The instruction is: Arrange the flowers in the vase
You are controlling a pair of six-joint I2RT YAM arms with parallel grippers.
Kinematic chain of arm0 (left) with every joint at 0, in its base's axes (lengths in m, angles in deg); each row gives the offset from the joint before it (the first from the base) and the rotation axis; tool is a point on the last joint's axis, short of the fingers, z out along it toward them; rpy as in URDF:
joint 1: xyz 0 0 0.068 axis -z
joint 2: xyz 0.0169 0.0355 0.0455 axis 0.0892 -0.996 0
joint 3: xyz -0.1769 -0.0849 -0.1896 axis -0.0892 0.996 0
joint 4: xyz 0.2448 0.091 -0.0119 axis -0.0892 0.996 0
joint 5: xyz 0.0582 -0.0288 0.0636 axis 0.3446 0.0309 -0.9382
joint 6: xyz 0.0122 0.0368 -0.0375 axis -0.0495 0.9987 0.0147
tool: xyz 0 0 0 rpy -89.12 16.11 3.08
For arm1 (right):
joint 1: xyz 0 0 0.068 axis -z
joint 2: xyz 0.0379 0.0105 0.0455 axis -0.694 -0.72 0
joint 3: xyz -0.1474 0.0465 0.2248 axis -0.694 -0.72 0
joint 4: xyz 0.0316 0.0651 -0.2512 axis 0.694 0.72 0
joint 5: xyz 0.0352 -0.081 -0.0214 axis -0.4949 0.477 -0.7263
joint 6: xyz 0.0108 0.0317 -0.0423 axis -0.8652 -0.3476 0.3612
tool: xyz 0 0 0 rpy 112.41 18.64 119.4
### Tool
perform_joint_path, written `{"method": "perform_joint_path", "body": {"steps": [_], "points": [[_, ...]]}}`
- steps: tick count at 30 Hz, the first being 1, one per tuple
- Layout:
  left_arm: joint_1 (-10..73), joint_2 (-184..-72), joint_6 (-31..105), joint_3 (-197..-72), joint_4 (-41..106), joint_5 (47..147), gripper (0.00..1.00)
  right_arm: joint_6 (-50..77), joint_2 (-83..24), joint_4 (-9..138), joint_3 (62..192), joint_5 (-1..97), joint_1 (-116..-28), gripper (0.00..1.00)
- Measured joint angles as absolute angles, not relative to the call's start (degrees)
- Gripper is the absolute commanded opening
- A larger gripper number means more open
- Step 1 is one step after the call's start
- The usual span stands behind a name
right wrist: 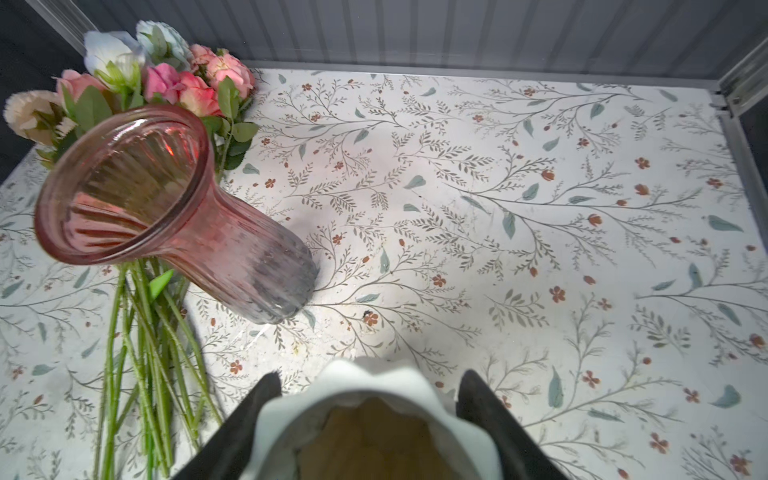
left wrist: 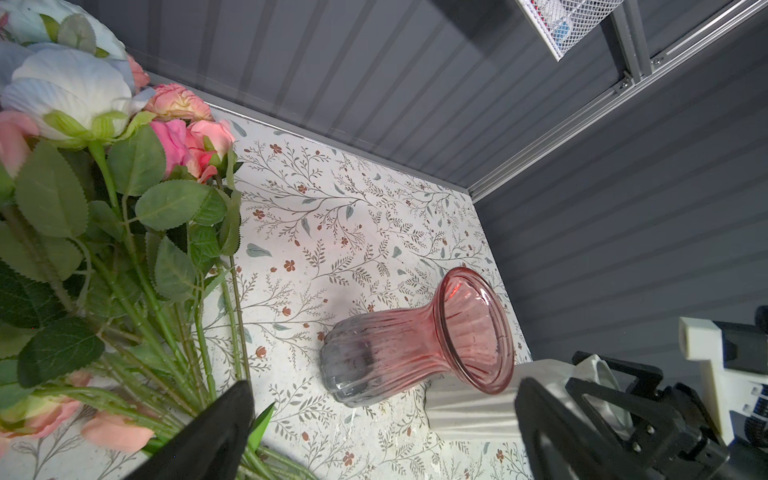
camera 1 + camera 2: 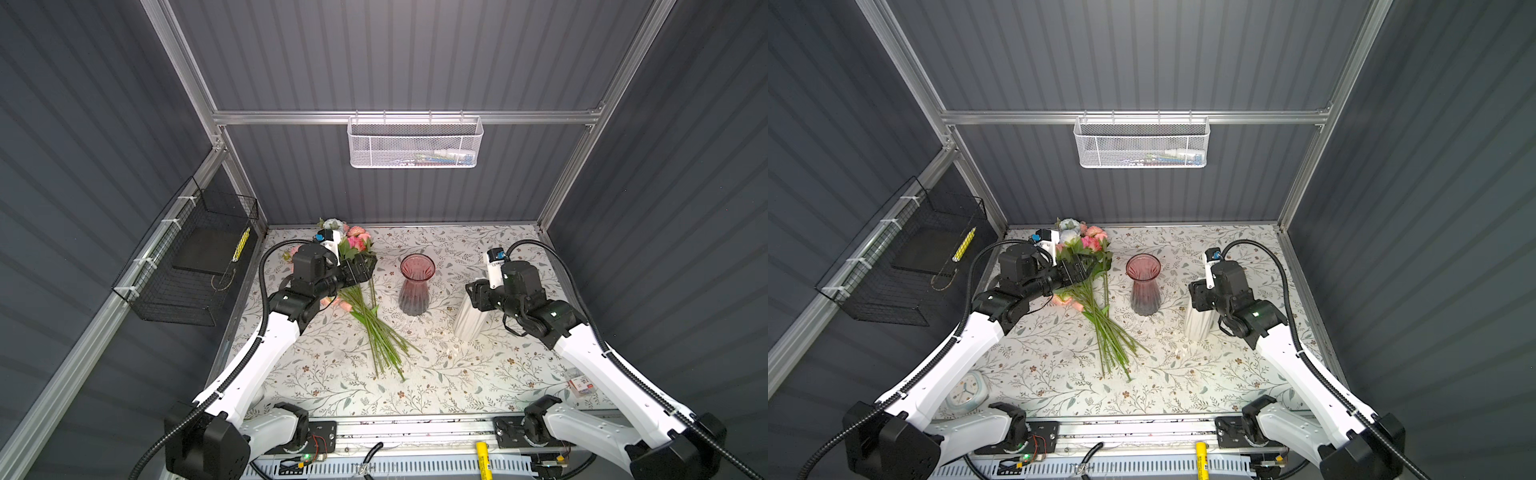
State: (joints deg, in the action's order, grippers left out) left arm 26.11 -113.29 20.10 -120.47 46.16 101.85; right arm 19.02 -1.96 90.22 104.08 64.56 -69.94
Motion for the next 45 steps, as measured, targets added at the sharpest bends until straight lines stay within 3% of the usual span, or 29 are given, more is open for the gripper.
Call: {"method": "perform_joint_path", "body": {"steps": [9,22,27,30,31,38,45], "points": [[26.2,-113.29,20.32,-120.43,46.27,102.7,0.99,18.85,-6.66,89.39,107.46,63.99,-64.7,0.43],[26.46,-110.72,21.17,-120.43,50.99,104.26,0.99,19.63,-28.54,85.41,125.21,63.27,-52.59,0.46],[26.46,-109.75,21.76,-120.43,52.39,104.37,1.0,19.72,-33.72,84.8,129.74,62.48,-51.13,0.61],[26.46,-109.64,22.05,-120.43,52.57,104.37,1.0,19.44,-35.16,84.76,131.29,61.87,-50.82,0.84],[26.46,-109.64,22.11,-120.43,52.59,104.37,1.0,19.09,-35.27,84.56,131.35,61.56,-50.82,0.98],[26.46,-109.62,22.59,-120.43,52.63,104.32,1.0,18.65,-32.61,82.92,131.55,59.92,-50.95,0.99],[26.46,-109.38,23.1,-120.43,53.66,103.64,0.99,16.57,-20.1,80.47,127.44,57.96,-51.52,0.99]]}}
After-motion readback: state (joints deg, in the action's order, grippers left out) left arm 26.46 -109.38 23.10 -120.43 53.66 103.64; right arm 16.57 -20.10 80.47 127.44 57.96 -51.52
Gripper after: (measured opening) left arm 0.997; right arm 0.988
